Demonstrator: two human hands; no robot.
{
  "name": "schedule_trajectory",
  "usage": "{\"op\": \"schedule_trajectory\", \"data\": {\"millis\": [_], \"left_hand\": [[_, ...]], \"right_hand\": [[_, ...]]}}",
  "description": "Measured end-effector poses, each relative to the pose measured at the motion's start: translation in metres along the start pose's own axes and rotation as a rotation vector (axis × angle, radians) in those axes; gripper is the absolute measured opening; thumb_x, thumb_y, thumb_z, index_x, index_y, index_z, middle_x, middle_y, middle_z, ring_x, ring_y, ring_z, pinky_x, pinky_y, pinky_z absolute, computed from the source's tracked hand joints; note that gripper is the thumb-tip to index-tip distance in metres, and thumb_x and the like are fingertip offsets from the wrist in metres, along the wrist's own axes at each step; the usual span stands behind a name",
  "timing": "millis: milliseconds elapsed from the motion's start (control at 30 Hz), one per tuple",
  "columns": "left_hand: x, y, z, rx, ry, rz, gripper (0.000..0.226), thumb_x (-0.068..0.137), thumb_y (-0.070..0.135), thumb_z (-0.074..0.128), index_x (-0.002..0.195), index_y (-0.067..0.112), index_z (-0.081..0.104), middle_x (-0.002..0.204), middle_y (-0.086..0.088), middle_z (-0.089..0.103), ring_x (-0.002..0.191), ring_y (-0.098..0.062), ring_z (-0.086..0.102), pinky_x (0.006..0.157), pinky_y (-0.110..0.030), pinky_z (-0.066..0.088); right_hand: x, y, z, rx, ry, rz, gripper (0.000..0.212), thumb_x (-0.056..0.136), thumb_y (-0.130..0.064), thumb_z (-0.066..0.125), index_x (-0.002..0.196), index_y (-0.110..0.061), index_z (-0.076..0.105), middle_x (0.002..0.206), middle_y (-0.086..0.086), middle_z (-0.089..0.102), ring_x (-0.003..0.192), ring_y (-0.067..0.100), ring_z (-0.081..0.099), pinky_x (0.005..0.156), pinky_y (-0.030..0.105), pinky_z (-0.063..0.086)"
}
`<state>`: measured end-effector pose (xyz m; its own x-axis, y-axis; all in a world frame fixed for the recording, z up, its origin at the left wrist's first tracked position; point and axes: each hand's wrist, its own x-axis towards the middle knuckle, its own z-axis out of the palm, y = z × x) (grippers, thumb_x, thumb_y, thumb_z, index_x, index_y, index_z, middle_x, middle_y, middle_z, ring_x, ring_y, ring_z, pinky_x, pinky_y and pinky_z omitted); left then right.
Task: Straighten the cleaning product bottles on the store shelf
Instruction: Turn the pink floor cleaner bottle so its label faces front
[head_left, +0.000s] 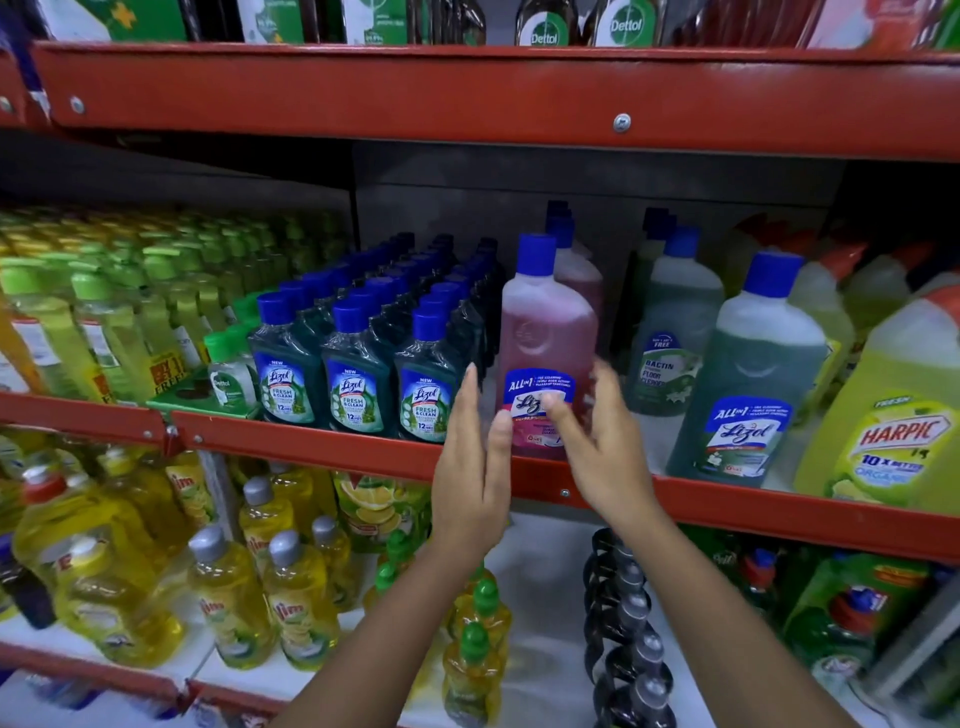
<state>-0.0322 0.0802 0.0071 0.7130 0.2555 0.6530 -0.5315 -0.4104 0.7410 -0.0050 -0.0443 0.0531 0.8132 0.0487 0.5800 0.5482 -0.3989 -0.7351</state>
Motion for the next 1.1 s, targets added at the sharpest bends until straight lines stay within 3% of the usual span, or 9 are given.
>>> {"op": "schedule_trajectory", "data": {"millis": [67, 133, 233, 400, 500, 633, 800, 1000, 1100], "left_hand": [[0.002, 0.008, 0.003, -0.130, 0.009, -0.103, 0.069, 0.094, 0.065, 0.028, 0.155, 0.032, 0.025, 0.158, 0.014, 0.034, 0.143, 0.006, 0.035, 0.117, -0.031, 0.038], [0.003, 0.009, 0.005, -0.164, 0.017, -0.123, 0.071, 0.094, 0.065, 0.029, 0.152, 0.026, 0.034, 0.155, 0.007, 0.044, 0.137, 0.007, 0.042, 0.113, -0.030, 0.042], [0.002, 0.006, 0.007, -0.167, 0.017, -0.107, 0.078, 0.094, 0.073, 0.026, 0.150, 0.022, 0.042, 0.151, 0.001, 0.051, 0.140, -0.003, 0.046, 0.115, -0.039, 0.042], [0.005, 0.000, 0.008, -0.294, 0.021, -0.120, 0.065, 0.094, 0.073, 0.031, 0.143, 0.033, 0.045, 0.145, 0.004, 0.058, 0.136, -0.008, 0.051, 0.112, -0.045, 0.045], [0.007, 0.005, 0.009, -0.334, -0.007, -0.145, 0.044, 0.095, 0.064, 0.034, 0.132, 0.045, 0.049, 0.124, 0.026, 0.066, 0.124, 0.001, 0.059, 0.104, -0.033, 0.051], [0.006, 0.012, 0.014, -0.353, -0.037, -0.146, 0.038, 0.094, 0.058, 0.033, 0.126, 0.047, 0.049, 0.109, 0.038, 0.067, 0.111, 0.009, 0.064, 0.088, -0.016, 0.052], [0.005, 0.016, 0.017, -0.357, -0.037, -0.141, 0.036, 0.093, 0.059, 0.032, 0.124, 0.049, 0.048, 0.107, 0.045, 0.064, 0.110, 0.015, 0.061, 0.089, -0.014, 0.049], [0.005, 0.012, 0.020, -0.359, -0.017, -0.141, 0.039, 0.094, 0.069, 0.034, 0.126, 0.053, 0.050, 0.119, 0.039, 0.064, 0.125, 0.002, 0.059, 0.106, -0.041, 0.049], [0.005, 0.014, 0.020, -0.347, -0.024, -0.139, 0.039, 0.093, 0.071, 0.035, 0.125, 0.055, 0.051, 0.121, 0.038, 0.063, 0.126, 0.000, 0.058, 0.107, -0.045, 0.049]], "right_hand": [[-0.007, 0.009, 0.000, 0.017, -0.023, 0.051, 0.048, 0.088, -0.043, 0.060, 0.128, -0.023, 0.044, 0.117, -0.004, 0.064, 0.106, 0.009, 0.062, 0.091, 0.043, 0.053], [-0.009, 0.012, -0.001, 0.016, -0.013, 0.065, 0.048, 0.085, -0.042, 0.064, 0.125, -0.021, 0.048, 0.113, -0.003, 0.066, 0.104, 0.009, 0.063, 0.090, 0.040, 0.054], [-0.006, 0.014, -0.001, 0.018, 0.040, 0.080, 0.050, 0.081, -0.042, 0.068, 0.122, -0.018, 0.053, 0.111, 0.001, 0.069, 0.097, 0.010, 0.066, 0.087, 0.035, 0.056], [-0.006, 0.014, -0.004, 0.010, 0.057, 0.089, 0.049, 0.080, -0.038, 0.070, 0.121, -0.016, 0.055, 0.101, -0.008, 0.066, 0.087, -0.008, 0.061, 0.073, 0.006, 0.050], [-0.007, 0.015, -0.008, 0.006, 0.077, 0.096, 0.048, 0.079, -0.038, 0.070, 0.121, -0.017, 0.056, 0.098, -0.009, 0.064, 0.085, -0.008, 0.061, 0.073, 0.010, 0.052], [-0.008, 0.019, -0.015, -0.009, 0.094, 0.106, 0.047, 0.079, -0.041, 0.069, 0.119, -0.020, 0.056, 0.104, -0.002, 0.069, 0.093, 0.009, 0.067, 0.081, 0.029, 0.057], [-0.009, 0.020, -0.021, 0.001, 0.076, 0.116, 0.049, 0.080, -0.042, 0.068, 0.121, -0.020, 0.054, 0.108, 0.002, 0.069, 0.098, 0.013, 0.066, 0.083, 0.032, 0.057], [-0.007, 0.022, -0.021, 0.043, 0.070, 0.109, 0.046, 0.080, -0.037, 0.070, 0.119, -0.018, 0.055, 0.104, 0.001, 0.070, 0.094, 0.011, 0.067, 0.082, 0.026, 0.055], [-0.007, 0.023, -0.020, 0.058, 0.068, 0.108, 0.046, 0.081, -0.036, 0.070, 0.120, -0.018, 0.055, 0.105, 0.000, 0.069, 0.093, 0.005, 0.066, 0.078, 0.015, 0.052]]}}
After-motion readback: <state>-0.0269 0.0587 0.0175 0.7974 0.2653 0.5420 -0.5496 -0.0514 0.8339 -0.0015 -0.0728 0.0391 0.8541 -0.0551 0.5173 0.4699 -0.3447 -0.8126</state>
